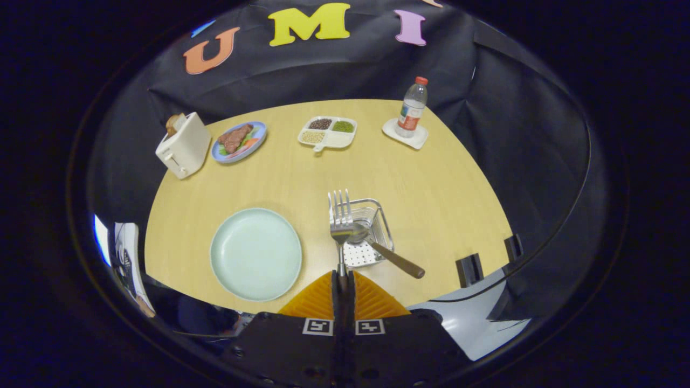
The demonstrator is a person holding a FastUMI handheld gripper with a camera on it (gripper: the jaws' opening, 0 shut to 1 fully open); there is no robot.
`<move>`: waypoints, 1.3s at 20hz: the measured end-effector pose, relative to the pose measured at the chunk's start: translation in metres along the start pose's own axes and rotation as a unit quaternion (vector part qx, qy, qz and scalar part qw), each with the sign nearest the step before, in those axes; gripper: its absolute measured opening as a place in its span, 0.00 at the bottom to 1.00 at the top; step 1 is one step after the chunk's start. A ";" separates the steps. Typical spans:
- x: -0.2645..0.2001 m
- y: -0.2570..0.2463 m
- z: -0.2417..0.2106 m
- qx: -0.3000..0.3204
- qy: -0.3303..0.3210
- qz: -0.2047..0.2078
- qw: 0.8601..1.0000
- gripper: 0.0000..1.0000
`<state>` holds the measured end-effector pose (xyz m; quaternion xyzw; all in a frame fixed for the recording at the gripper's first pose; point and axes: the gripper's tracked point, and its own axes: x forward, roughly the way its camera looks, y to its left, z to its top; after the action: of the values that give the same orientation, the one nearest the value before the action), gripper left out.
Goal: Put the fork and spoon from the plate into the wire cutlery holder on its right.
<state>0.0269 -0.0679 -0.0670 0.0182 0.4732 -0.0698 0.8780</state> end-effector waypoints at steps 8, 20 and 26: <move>0.009 -0.020 -0.009 -0.040 0.088 0.011 0.995 0.00; 0.023 -0.031 -0.003 -0.059 0.136 0.016 0.989 0.02; 0.018 -0.029 0.006 -0.062 0.131 0.019 0.989 0.08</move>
<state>0.0372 -0.0994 -0.0775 -0.0184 0.5870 -0.0207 0.8091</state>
